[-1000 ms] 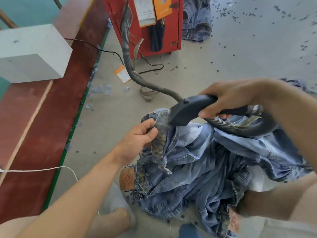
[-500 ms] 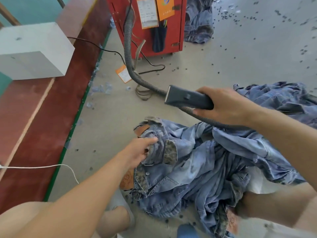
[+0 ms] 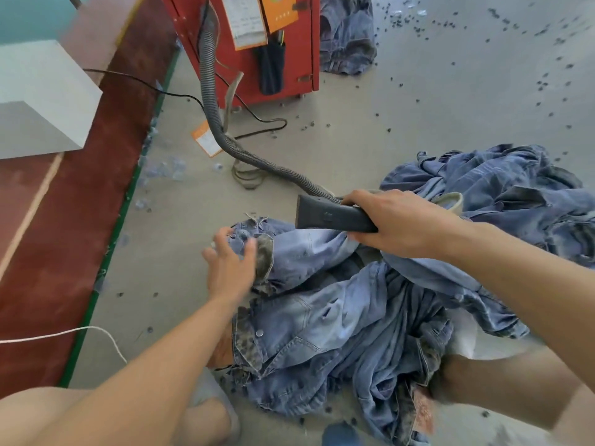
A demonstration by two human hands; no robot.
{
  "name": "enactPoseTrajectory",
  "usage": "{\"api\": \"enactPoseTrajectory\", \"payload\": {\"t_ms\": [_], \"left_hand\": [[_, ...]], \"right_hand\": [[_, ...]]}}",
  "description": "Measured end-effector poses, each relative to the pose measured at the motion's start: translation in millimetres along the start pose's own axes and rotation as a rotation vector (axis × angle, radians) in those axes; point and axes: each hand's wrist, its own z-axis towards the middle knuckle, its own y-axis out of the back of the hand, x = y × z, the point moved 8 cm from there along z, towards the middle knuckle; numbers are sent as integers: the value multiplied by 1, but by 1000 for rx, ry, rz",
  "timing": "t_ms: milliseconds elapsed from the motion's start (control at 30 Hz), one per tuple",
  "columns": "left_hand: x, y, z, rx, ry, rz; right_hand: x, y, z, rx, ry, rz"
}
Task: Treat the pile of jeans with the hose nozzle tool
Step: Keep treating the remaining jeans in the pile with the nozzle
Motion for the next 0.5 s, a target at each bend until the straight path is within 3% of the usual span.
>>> {"api": "enactPoseTrajectory", "payload": {"t_ms": [67, 133, 200, 267, 400, 500], "left_hand": [[-5, -22, -16, 96, -101, 363], [-5, -35, -25, 89, -138, 688], [-12, -27, -21, -23, -136, 732], [-12, -18, -8, -77, -93, 609], [-8, -28, 9, 193, 0, 134], [-7, -18, 2, 192, 79, -280]], "right_hand": [[2, 3, 0, -26, 6, 13], [2, 4, 1, -38, 9, 23], [3, 3, 2, -35, 9, 15], [3, 1, 2, -22, 19, -2], [3, -2, -1, -14, 64, -8], [-1, -1, -3, 6, 68, 19]]}}
